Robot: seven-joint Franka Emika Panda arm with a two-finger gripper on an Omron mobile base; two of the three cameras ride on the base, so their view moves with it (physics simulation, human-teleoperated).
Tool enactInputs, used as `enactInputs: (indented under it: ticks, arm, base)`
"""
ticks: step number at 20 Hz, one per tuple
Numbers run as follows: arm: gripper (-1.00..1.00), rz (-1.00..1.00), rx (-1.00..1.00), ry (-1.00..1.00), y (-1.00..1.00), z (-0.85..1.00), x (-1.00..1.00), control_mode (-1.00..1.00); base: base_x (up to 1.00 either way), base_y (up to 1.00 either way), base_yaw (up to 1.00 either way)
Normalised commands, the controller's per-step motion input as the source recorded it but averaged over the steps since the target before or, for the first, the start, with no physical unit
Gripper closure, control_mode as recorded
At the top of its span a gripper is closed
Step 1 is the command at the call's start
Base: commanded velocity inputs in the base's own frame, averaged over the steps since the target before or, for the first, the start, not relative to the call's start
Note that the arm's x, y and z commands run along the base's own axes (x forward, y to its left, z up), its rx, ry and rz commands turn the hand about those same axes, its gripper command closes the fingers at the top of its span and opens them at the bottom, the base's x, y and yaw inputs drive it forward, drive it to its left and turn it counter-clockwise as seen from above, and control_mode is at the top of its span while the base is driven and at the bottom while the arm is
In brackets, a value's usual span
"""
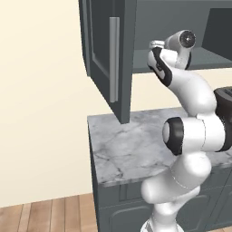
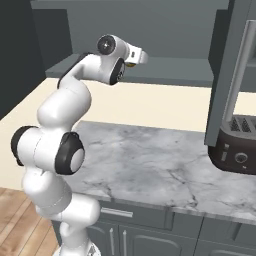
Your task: Pick the squash from the counter and place it in the cabinet. Then close the cabinet.
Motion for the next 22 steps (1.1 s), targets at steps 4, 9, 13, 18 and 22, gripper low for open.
enactInputs:
  ticks: [4,9,13,18,22]
  arm:
    - [-1.00,0.00,0.00,0.00,-0.30,0.31,-1.00,-1.00]
    - [-1.00,0.00,0.00,0.01,-0.12,0.16,-1.00,-1.00]
    - [-1.00,0.00,0.00,0.00,-0.08,0.22,-1.00,-1.00]
    - [-1.00,0.00,0.11,0.11,-0.22,0.28,-1.00,-1.00]
    - [-1.00,0.00,0.21,0.12,-0.28,0.18,-1.00,-1.00]
  base:
    - [0.00,0.00,0.00]
    - [0.00,0.00,0.00]
    - [0.00,0.00,0.00]
    - [0.00,0.00,0.00]
    - [0.00,0.00,0.00]
